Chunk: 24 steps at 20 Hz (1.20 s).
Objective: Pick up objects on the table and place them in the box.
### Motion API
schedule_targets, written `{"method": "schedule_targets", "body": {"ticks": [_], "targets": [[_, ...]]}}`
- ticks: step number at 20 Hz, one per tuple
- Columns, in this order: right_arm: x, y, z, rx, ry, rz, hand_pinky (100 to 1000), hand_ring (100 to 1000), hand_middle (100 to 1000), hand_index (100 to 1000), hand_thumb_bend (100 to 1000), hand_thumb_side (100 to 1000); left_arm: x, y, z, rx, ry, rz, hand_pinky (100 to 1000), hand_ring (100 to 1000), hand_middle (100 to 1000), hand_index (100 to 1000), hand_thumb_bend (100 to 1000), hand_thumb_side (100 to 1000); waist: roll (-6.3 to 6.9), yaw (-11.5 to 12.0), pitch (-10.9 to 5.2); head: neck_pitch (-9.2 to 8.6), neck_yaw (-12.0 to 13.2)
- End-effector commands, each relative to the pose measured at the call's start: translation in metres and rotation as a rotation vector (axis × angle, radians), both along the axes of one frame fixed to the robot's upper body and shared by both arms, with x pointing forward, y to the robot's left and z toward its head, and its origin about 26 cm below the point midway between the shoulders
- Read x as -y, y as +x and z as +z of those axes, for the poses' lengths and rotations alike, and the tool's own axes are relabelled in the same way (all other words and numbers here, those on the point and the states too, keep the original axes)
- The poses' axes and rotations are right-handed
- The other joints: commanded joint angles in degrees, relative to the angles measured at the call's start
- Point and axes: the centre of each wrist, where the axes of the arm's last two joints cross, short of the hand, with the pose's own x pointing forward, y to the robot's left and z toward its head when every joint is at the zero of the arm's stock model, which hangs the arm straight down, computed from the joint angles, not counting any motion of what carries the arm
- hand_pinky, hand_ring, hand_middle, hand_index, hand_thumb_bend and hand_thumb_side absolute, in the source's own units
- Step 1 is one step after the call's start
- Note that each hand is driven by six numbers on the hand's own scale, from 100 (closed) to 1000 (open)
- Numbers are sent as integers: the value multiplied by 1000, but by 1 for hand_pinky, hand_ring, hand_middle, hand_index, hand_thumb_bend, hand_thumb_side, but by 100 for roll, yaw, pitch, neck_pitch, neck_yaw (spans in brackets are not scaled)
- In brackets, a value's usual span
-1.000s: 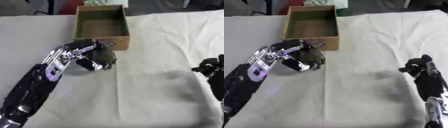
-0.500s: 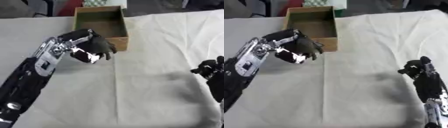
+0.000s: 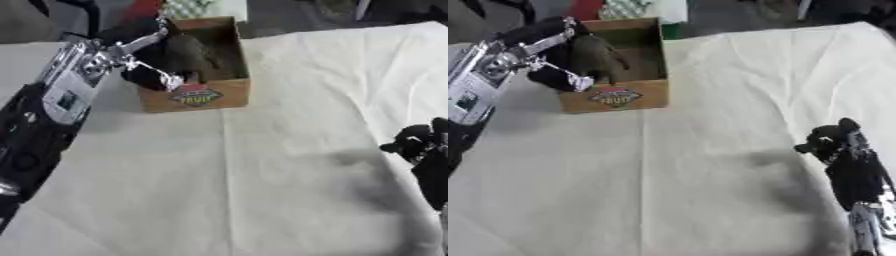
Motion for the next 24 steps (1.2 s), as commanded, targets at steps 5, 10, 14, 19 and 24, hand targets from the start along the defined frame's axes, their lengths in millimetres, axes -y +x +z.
{"method": "schedule_targets", "body": {"ticks": [5,10,14,19,24], "targets": [[0,5,10,29,-34,22,608,471,491,588,100,792,-20,32,21,159,32,131,613,448,424,677,100,186,0,-92,-66,-125,73],[-6,6,10,32,-40,51,608,471,491,588,100,793,-21,54,9,162,52,190,624,467,441,682,100,183,6,-245,-41,-168,134],[-9,8,10,35,-45,69,608,471,491,588,100,796,-21,65,-1,158,81,222,640,487,459,687,100,176,19,-389,-7,-213,213],[-13,10,12,41,-48,88,608,471,491,588,100,797,-22,73,-13,192,125,285,655,526,496,701,100,173,49,-540,30,-243,281],[-15,10,12,42,-51,99,608,471,491,588,100,798,-27,78,-30,173,149,337,668,558,529,717,100,189,53,-607,44,-250,308]]}}
